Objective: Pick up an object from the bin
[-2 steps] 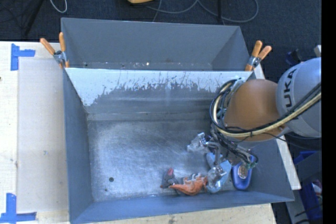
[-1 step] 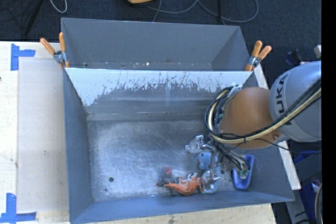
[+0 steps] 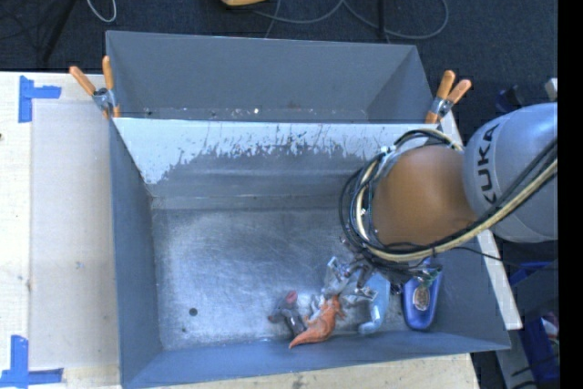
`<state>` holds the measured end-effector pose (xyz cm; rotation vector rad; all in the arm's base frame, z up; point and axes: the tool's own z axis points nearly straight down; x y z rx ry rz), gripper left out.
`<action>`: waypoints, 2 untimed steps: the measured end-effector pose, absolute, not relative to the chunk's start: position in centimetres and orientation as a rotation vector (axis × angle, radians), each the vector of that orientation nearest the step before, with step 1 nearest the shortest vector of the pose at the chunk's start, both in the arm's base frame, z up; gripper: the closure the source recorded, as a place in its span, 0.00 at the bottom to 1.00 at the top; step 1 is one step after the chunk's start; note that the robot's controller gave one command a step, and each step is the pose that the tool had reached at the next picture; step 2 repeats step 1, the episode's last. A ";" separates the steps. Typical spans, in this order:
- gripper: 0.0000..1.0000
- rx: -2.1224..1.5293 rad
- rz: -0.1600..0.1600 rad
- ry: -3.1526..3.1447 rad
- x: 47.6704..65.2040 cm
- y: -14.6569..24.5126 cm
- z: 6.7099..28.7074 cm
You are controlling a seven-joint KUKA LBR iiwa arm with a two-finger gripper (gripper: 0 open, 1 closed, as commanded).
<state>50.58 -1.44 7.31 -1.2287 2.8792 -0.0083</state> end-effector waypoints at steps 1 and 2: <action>1.00 -1.227 -0.008 2.880 50.6 -1.5 7.3; 1.00 -1.227 -0.008 2.880 50.6 -1.5 7.3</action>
Offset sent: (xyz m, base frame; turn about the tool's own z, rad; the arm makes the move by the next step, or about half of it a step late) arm 0.0016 0.0019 0.0681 -0.0235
